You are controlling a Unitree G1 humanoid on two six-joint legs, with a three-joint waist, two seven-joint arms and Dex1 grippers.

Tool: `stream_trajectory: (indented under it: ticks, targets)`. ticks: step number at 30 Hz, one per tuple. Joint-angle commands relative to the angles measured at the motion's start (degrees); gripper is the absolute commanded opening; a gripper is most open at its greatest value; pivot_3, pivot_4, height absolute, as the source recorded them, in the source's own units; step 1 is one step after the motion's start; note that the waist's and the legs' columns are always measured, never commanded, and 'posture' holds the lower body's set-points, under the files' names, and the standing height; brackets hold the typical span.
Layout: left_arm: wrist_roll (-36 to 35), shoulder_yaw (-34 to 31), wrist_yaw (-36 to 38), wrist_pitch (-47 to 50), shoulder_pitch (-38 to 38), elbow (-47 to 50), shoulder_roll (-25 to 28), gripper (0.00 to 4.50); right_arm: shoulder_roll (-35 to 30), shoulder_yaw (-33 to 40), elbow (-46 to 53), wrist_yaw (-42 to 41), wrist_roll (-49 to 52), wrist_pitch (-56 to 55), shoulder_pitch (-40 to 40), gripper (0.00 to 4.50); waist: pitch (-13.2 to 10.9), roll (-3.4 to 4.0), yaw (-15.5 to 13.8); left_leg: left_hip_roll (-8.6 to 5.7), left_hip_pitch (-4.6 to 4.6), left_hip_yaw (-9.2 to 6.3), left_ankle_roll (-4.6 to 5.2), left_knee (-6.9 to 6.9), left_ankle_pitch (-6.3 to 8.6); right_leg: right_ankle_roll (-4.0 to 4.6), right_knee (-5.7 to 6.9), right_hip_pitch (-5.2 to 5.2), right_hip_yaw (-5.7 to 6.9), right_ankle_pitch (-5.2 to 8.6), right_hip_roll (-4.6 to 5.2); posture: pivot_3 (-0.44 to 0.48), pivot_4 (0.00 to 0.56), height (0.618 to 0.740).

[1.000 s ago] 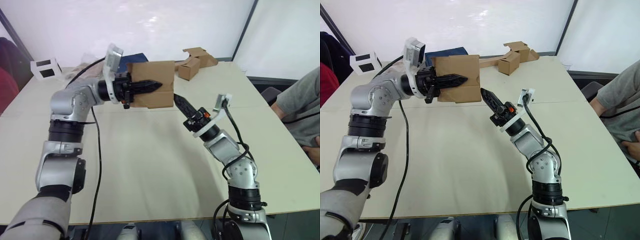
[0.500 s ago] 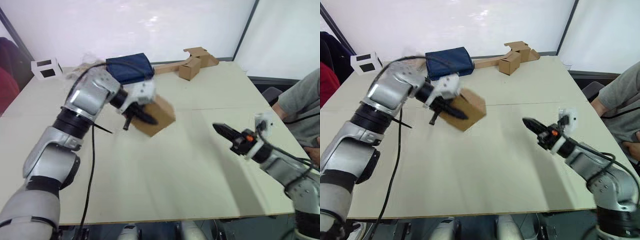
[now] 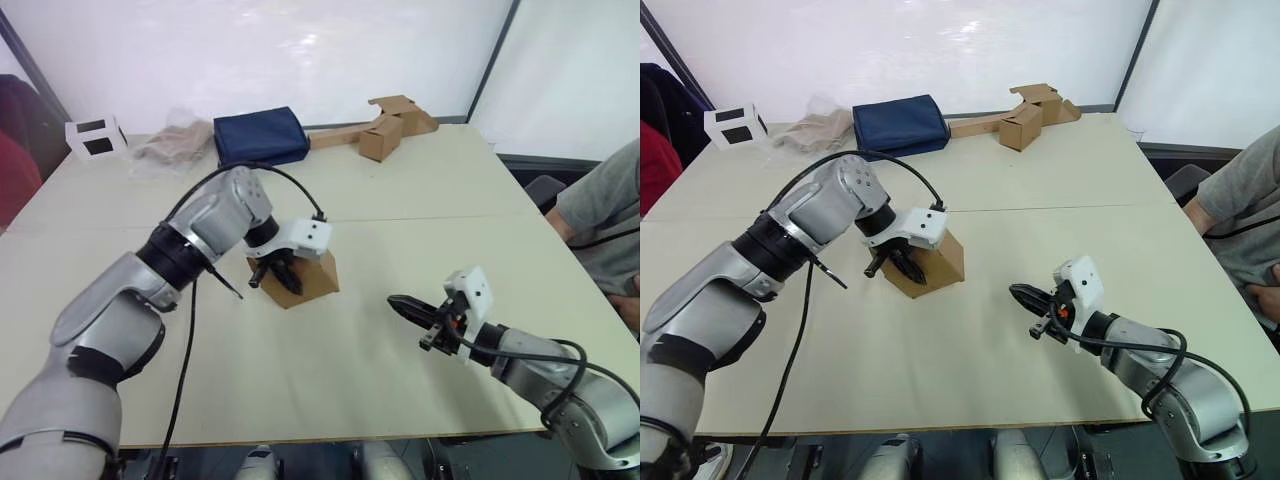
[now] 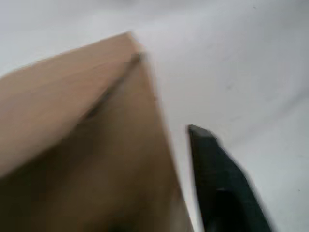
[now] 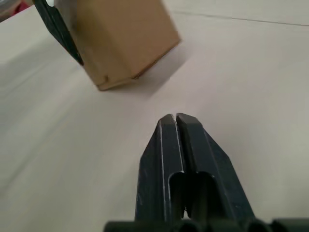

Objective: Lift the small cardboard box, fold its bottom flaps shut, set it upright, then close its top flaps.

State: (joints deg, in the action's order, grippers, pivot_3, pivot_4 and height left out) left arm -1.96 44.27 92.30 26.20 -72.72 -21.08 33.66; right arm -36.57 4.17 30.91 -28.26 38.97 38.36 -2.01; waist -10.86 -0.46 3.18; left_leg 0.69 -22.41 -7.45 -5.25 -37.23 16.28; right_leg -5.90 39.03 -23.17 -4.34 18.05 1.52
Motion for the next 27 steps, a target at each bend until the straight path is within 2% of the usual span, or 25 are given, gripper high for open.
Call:
stream_trajectory:
  ticks: [1, 4, 8, 11, 13, 15, 17, 19, 20, 23, 27]
  targets:
    - [-5.47, -1.05, 0.20, 2.36, -5.12, -0.24, 1.18, 2.02, -0.79, -0.56, 1.28, -0.74, -2.51, -0.95, -0.71, 0.00, 0.00, 0.00, -0.04, 0.00, 0.00, 0.00, 0.00, 0.01, 0.00, 0.00, 0.00, -0.01, 0.00, 0.00, 0.00, 0.000, 0.150, 0.740]
    - [-8.29, -4.94, 0.20, 5.87, -7.77, -2.09, 0.27, 2.02, -0.91, -1.67, -0.09, -1.95, -4.22, -1.21, -1.57, 0.00, 0.00, 0.00, -0.05, 0.01, 0.01, -0.02, 0.02, 0.06, 0.01, -0.01, -0.01, -0.01, 0.01, 0.01, -0.03, 0.000, 0.150, 0.740]
    - [-12.79, -10.23, 0.20, 9.94, -9.43, -3.42, 1.94, 2.02, -0.22, -2.46, -2.79, -3.79, -5.30, -1.52, -4.75, 0.00, 0.00, 0.01, 0.40, 0.01, 0.02, 0.00, 0.02, 0.02, 0.01, -0.01, 0.01, -0.01, 0.00, 0.01, -0.02, 0.000, 0.150, 0.740]
    - [-15.11, -17.21, -0.51, 12.89, -6.91, -2.82, 2.60, 2.02, -0.32, -2.54, -5.13, -5.34, -6.50, -2.50, -6.58, 0.00, 0.01, 0.02, 0.73, 0.02, 0.05, -0.02, 0.03, 0.10, 0.01, 0.00, 0.02, -0.02, 0.01, 0.04, -0.04, 0.000, 0.150, 0.740]
    - [-17.62, -22.80, -4.18, 16.76, -3.69, -1.82, 2.84, 2.02, 0.32, -2.38, -7.69, -5.39, -7.94, -3.95, -8.18, 0.00, 0.02, 0.04, 0.90, 0.02, 0.05, -0.02, 0.03, 0.10, 0.02, 0.01, 0.01, -0.02, 0.02, 0.04, -0.04, 0.000, 0.150, 0.740]
    - [-18.66, -31.13, -15.29, 16.73, 1.04, -0.49, 0.43, 1.51, 1.28, -2.76, -10.43, -5.34, -9.37, -5.24, -9.79, 0.00, 0.02, 0.04, 0.82, 0.03, 0.08, 0.00, 0.03, 0.06, 0.01, 0.01, 0.06, -0.02, 0.00, 0.04, -0.03, 0.000, 0.150, 0.740]
    - [-18.97, -35.31, -21.41, 17.94, 4.69, 2.12, -0.62, 0.93, 1.94, -2.96, -12.18, -5.74, -10.14, -6.11, -10.43, 0.00, 0.02, 0.02, 0.73, 0.03, 0.08, -0.04, 0.03, 0.00, 0.01, 0.01, 0.10, 0.00, 0.02, 0.04, -0.01, 0.000, 0.150, 0.740]
    - [-20.80, -42.43, -28.92, 19.17, 11.32, 8.01, -1.60, 0.08, 2.68, -4.56, -15.17, -5.92, -12.73, -7.79, -11.37, 0.00, 0.02, 0.02, 0.60, 0.03, 0.02, -0.06, 0.02, -0.03, 0.01, 0.00, 0.09, -0.01, 0.04, 0.04, 0.02, 0.000, 0.150, 0.740]
    - [-21.16, -44.67, -31.95, 20.24, 14.16, 10.63, -1.68, 0.08, 2.86, -5.36, -16.53, -6.06, -14.00, -8.58, -11.75, 0.00, 0.03, 0.00, 0.66, 0.02, 0.01, -0.05, 0.02, -0.03, 0.01, 0.00, 0.08, -0.01, 0.04, 0.04, 0.05, 0.000, 0.150, 0.740]
    - [-15.16, -45.78, -40.50, 15.68, 27.16, 19.28, 0.64, 0.08, 4.98, -7.29, -20.43, -6.42, -15.84, -9.71, -14.15, 0.00, 0.08, 0.06, 1.14, 0.03, 0.09, 0.06, 0.00, -0.03, 0.00, 0.00, 0.06, -0.03, -0.09, 0.03, 0.07, 0.000, 0.150, 0.740]
    - [-15.93, -48.82, -46.87, 16.42, 37.09, 25.90, -0.38, 0.08, 7.47, -8.28, -24.42, -7.02, -17.77, -11.20, -16.79, 0.00, 0.06, 0.01, 0.47, 0.07, 0.11, 0.05, -0.32, 0.06, -0.18, 0.02, 0.17, -0.06, -0.08, 0.02, 0.03, 0.000, 0.150, 0.740]
